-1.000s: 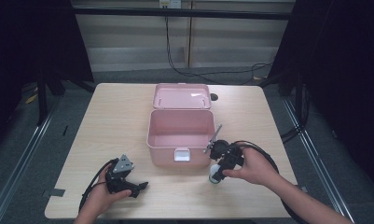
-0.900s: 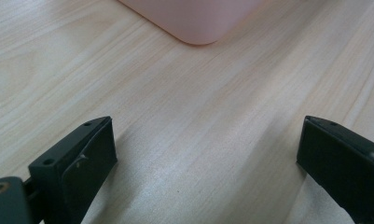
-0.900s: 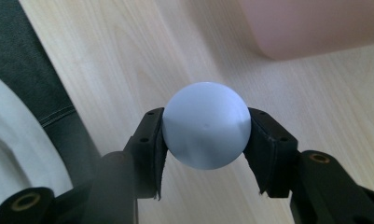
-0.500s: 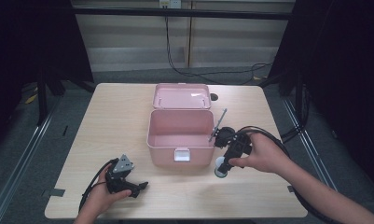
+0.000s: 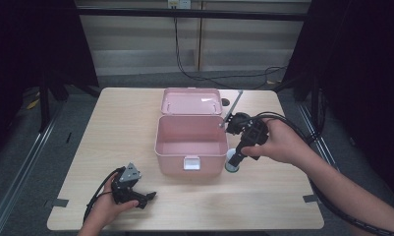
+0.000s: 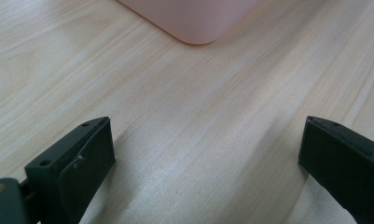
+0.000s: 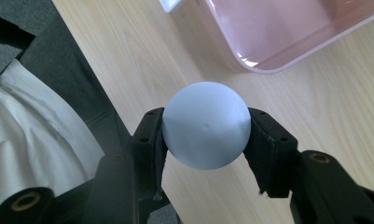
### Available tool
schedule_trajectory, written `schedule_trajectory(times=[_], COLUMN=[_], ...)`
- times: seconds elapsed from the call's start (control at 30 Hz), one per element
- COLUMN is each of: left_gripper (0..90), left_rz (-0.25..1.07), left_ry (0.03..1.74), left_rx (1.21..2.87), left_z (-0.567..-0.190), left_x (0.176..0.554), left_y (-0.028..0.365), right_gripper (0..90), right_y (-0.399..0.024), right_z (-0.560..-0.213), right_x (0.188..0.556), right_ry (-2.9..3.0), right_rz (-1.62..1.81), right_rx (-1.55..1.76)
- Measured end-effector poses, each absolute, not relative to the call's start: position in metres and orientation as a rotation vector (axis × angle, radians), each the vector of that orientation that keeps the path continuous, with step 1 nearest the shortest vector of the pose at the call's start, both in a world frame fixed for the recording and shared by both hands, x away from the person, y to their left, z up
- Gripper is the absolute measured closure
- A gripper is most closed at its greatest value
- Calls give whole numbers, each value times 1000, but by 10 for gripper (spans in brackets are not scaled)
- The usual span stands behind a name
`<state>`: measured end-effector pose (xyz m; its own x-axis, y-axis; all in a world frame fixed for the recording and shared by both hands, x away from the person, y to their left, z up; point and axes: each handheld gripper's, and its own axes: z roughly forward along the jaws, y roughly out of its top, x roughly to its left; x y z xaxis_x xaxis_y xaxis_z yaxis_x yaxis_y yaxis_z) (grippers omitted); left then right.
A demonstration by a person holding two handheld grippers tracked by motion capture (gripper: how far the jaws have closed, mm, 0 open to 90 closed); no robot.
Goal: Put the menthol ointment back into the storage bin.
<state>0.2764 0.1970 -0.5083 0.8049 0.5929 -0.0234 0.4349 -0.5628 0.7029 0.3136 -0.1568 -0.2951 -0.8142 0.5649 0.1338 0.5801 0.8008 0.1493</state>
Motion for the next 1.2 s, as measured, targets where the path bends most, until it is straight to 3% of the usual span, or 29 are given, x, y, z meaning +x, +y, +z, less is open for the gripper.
schedule_trajectory(times=[0.63, 1.2], left_gripper=[0, 0], left_rz=[280, 280], left_ry=[747, 747], left_rx=[2273, 2273], left_z=[-508, -508], left_x=[277, 277], left_y=[196, 196], right_gripper=[508, 507], right_y=[-139, -124], right_z=[-265, -279], right_x=[350, 387], right_ry=[-2899, -2825], right_rz=[-289, -305], right_rx=[-1036, -1275])
